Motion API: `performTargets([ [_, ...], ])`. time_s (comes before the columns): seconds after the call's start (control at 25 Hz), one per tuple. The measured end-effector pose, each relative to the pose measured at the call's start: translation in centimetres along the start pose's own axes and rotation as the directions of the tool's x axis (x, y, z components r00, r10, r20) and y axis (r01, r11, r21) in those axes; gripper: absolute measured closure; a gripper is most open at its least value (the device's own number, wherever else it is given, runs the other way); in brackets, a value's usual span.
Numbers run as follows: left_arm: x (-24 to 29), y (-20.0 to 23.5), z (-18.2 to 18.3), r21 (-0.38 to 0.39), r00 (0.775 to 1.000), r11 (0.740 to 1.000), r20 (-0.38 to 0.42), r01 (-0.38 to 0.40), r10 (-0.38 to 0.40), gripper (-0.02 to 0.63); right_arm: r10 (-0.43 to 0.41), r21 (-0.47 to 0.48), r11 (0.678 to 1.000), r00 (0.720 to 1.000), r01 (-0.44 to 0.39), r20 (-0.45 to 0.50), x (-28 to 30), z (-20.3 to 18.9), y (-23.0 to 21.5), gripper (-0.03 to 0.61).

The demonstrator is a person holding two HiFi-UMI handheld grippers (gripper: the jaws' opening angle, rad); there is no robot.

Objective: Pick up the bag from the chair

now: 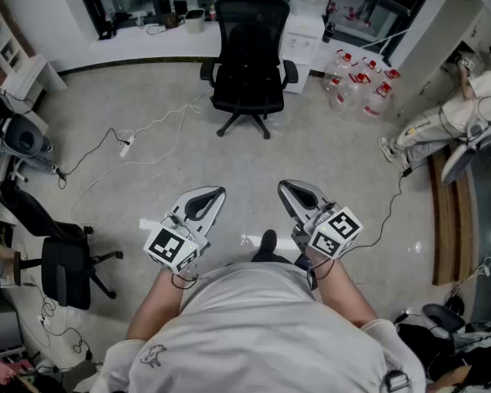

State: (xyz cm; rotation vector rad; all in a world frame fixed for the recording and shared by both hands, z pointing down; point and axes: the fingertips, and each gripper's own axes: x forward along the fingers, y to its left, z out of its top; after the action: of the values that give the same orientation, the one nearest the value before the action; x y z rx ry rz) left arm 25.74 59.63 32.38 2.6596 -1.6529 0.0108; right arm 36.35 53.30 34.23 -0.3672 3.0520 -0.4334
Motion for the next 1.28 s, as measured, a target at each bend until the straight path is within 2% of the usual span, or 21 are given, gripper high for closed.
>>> performTargets([
  [0.28,4.6,2.4,-0.9,0.006,1.0,1.0,-0.018,-0.006,0.006,0.601,0.018,0.001,1.0,1.0,-0.018,-0.003,1.3,0.5,-4.9,0.546],
  [0.4,7.2,3.4,-1.2,0.005,0.999,1.0,-0.023,-0.024,0.024,0.601,0.061,-0.029,0.998,0.998,-0.062,-0.009,1.5,1.0,-7.4,0.545],
  [0.52,10.5,4.8,-1.7,0.01,0.998,0.999,-0.033,-0.051,0.051,0.601,0.064,-0.054,0.996,0.998,-0.064,-0.009,1.6,2.0,-11.2,0.545],
  [0.64,13.7,5.9,-1.9,0.013,0.996,0.997,-0.04,-0.075,0.076,0.601,0.057,-0.034,0.998,0.998,-0.057,-0.008,1.7,2.8,-15.4,0.545],
  [0.84,18.1,7.2,-1.1,0.017,0.994,0.994,-0.037,-0.107,0.107,0.601,0.089,-0.032,0.995,0.995,-0.09,-0.033,2.1,4.5,-20.6,0.545],
  [1.0,19.9,8.2,-1.7,0.002,0.992,0.993,-0.05,-0.116,0.115,0.601,0.097,-0.019,0.995,0.994,-0.098,-0.04,3.0,4.7,-22.9,0.545],
  [1.28,22.3,12.8,-2.5,-0.029,0.992,0.992,-0.042,-0.121,0.119,0.601,0.095,-0.025,0.995,0.993,-0.097,-0.065,6.2,5.0,-25.5,0.545],
])
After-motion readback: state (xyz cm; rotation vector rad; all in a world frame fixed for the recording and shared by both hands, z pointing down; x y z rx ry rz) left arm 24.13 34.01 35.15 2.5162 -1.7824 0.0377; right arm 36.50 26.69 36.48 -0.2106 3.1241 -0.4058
